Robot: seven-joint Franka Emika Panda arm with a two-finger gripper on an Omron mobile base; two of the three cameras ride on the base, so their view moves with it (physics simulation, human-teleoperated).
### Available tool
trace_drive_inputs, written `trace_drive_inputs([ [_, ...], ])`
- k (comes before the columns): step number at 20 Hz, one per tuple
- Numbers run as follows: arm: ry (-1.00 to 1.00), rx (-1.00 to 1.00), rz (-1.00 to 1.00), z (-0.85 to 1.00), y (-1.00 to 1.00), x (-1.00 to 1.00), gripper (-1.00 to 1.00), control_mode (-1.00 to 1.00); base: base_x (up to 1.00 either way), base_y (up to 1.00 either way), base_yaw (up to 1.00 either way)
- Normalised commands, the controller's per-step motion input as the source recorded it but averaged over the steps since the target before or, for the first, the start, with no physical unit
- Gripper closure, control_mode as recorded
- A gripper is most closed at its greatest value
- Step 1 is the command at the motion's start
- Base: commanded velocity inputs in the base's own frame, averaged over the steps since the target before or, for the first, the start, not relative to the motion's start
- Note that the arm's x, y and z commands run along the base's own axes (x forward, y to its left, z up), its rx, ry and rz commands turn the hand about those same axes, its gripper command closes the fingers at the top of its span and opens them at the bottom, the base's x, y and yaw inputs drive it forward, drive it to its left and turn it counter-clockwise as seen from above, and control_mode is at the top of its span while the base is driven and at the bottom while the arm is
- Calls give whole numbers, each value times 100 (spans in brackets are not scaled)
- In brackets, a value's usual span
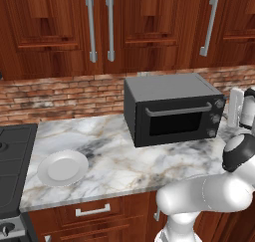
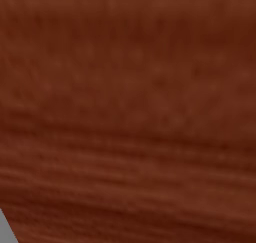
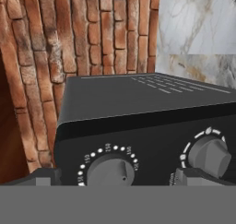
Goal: Pull the toaster oven rack outwards. Pick up the baguette from the plate and place it on the toaster oven rack. Close the toaster oven door fully and set the temperature to the lowest setting.
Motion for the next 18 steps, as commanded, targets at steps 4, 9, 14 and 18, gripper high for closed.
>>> trace_drive_inputs([
  [4,0,0,0,0,0,0,-100,-100,0,0,0],
  [9,-4,0,0,-2,0,0,-100,-100,0,0,0],
  [14,-7,0,0,-14,9,0,-100,-100,0,0,0],
  [18,-11,0,0,-1,9,0,-100,-100,0,0,0],
])
